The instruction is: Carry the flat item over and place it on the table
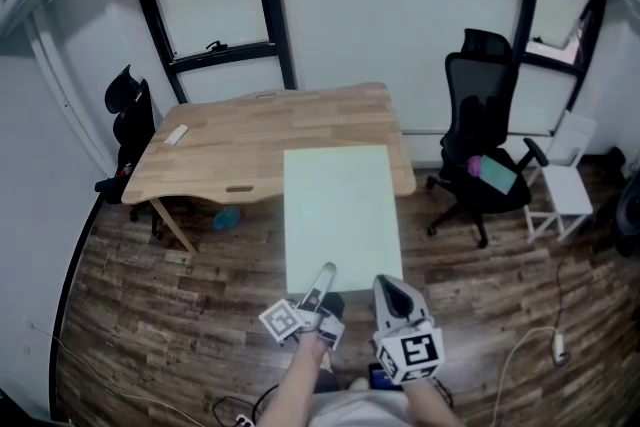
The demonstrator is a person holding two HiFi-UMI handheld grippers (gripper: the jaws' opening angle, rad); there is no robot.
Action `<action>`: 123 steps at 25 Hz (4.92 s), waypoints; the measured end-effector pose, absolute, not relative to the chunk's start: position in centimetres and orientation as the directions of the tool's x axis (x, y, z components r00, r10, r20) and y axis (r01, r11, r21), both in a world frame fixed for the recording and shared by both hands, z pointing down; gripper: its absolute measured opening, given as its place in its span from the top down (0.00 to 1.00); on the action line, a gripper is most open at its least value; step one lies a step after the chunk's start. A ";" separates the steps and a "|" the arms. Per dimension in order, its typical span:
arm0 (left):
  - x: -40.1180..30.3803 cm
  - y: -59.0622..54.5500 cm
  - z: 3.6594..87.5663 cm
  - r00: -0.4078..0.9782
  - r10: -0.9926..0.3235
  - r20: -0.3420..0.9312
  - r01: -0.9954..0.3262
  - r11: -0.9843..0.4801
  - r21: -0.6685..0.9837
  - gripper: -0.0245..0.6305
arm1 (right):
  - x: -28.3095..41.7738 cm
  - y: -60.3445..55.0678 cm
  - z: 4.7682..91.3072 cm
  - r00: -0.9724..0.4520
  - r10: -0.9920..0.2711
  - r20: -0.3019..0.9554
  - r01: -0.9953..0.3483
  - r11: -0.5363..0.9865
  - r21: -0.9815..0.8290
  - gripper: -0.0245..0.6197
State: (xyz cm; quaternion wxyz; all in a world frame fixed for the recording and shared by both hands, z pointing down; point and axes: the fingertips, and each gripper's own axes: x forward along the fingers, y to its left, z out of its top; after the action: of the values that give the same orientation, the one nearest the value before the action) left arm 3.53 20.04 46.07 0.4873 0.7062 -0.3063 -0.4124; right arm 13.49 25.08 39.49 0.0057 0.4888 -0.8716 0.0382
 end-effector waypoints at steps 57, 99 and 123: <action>-5.6 -14.0 52.2 0.557 -0.797 -0.234 0.075 -0.232 0.970 0.53 | 3.9 -8.3 45.3 -0.388 -0.892 0.233 -0.921 0.382 -0.070 0.97; -5.5 -19.0 57.7 0.547 -0.826 -0.136 0.028 -0.144 0.989 0.53 | 5.9 -15.2 50.1 -0.386 -0.868 0.312 -0.922 0.375 -0.096 0.97; -5.0 -18.2 60.6 0.543 -0.833 -0.102 0.048 -0.091 0.995 0.53 | 6.8 -15.3 53.2 -0.359 -0.857 0.371 -0.932 0.349 -0.096 0.97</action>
State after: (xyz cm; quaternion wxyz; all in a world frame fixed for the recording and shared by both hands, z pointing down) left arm -5.00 -18.23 60.55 0.6006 0.6411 -0.3063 -0.3666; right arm 6.84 -15.26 53.19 0.1289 0.5515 -0.8110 0.1466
